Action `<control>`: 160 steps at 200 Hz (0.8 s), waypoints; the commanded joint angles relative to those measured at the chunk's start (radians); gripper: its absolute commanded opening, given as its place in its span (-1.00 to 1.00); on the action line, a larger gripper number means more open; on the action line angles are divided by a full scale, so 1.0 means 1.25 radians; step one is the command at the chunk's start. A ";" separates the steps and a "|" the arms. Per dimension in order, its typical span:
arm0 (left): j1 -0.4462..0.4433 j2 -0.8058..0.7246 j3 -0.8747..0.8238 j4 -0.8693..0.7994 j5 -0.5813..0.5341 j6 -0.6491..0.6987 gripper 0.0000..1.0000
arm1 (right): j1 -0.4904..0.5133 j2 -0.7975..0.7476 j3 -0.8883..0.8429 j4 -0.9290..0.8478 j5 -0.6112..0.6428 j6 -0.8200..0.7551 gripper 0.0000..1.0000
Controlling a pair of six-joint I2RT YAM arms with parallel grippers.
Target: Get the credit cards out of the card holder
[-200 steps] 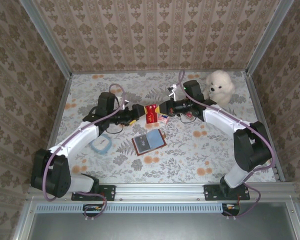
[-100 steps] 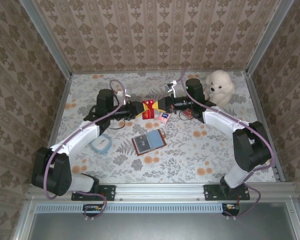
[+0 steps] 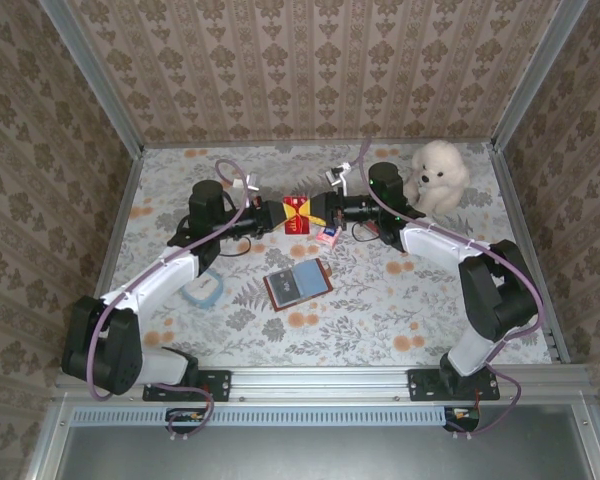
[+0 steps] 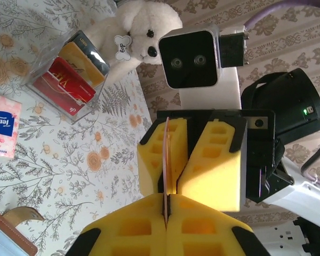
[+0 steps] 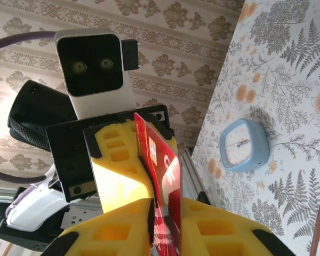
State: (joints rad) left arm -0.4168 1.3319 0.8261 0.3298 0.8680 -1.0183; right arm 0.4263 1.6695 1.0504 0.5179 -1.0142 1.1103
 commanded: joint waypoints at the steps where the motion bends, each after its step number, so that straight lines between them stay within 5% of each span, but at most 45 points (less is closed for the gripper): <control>1: 0.001 -0.010 -0.002 0.002 -0.009 -0.006 -1.00 | 0.014 0.011 0.003 0.079 0.005 0.035 -0.61; 21: 0.002 -0.012 -0.002 -0.009 -0.014 -0.005 -1.00 | 0.014 0.012 0.007 0.076 0.013 0.027 -0.75; 39: 0.006 -0.017 0.003 -0.066 -0.036 0.012 -0.77 | 0.008 0.005 0.012 0.035 0.029 -0.014 -0.94; 65: 0.017 -0.038 0.025 -0.238 -0.115 0.082 -0.03 | -0.017 -0.029 0.047 -0.184 0.082 -0.203 -1.00; 108: 0.056 -0.053 0.045 -0.490 -0.281 0.191 0.56 | -0.056 -0.063 0.184 -0.681 0.325 -0.615 -1.00; 160: 0.079 -0.056 0.053 -0.618 -0.372 0.277 0.98 | -0.077 -0.034 0.291 -0.920 0.620 -0.983 -1.00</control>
State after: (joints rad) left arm -0.3286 1.2892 0.8585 -0.3080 0.4950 -0.7631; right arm 0.3405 1.6222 1.3640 -0.3836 -0.4881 0.2375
